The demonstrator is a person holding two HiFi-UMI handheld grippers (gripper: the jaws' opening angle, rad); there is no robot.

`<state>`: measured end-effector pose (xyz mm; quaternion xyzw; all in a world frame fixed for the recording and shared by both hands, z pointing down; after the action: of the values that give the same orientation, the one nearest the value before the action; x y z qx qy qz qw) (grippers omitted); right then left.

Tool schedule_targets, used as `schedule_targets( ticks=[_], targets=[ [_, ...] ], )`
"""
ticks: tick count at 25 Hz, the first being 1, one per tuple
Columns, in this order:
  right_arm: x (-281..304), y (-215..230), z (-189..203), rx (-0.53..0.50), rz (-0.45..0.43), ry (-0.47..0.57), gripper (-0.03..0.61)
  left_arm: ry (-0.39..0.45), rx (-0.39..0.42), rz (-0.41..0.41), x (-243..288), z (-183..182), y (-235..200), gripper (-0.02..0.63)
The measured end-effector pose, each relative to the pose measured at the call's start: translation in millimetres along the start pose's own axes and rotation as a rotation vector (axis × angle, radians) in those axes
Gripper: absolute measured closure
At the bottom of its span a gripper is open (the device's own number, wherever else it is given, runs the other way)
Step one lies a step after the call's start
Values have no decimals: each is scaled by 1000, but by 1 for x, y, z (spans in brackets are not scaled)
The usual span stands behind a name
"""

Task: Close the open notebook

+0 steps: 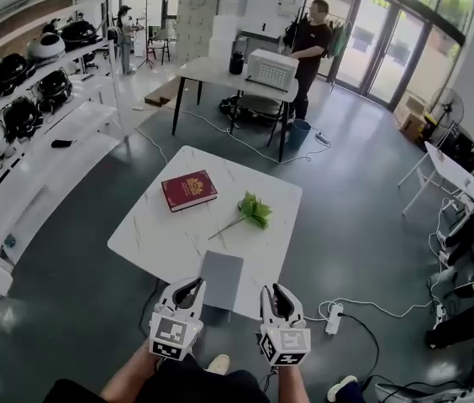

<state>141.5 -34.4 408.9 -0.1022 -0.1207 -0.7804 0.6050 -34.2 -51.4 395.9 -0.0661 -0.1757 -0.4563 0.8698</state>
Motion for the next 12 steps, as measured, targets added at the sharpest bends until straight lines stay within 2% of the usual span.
schedule_targets(
  ticks=[5,12],
  targets=[
    [-37,11,-3,-7,37,45,504,31,23,10,-11,-12,22,583],
    [-66,20,7,-5,73,68,544,31,32,8,-20,-14,41,583]
  ],
)
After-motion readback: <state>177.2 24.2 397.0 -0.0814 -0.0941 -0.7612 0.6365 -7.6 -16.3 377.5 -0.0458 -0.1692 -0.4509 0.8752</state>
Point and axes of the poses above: the fingertips, and each gripper's own axes: x forward along the fingers, y to its right, z out of its underside, the point moved 2 cm from there along -x, backward along the fingers, and after that the axes turned 7 degrees about -y, right-handed, at the moved point
